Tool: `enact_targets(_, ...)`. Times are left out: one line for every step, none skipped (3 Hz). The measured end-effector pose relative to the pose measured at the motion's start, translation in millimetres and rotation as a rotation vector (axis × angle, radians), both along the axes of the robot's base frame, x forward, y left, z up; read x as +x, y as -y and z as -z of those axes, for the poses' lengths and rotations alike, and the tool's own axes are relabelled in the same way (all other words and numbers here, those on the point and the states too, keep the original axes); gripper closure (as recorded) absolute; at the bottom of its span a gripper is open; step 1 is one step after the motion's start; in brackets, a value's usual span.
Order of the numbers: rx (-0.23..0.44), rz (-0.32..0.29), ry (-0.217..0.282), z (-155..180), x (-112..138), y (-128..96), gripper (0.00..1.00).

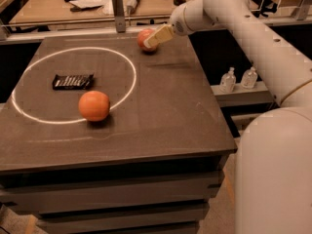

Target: Pick apple

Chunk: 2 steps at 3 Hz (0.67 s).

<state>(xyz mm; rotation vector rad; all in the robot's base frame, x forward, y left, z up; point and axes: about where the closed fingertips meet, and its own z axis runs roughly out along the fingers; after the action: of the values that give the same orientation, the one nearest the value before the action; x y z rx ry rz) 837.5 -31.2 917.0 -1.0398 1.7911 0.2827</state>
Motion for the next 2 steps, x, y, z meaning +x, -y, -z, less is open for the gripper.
enact_targets(0.017, -0.018, -0.044, 23, 9, -9, 0.0)
enact_targets(0.031, -0.044, -0.053, 39, 16, -22, 0.0)
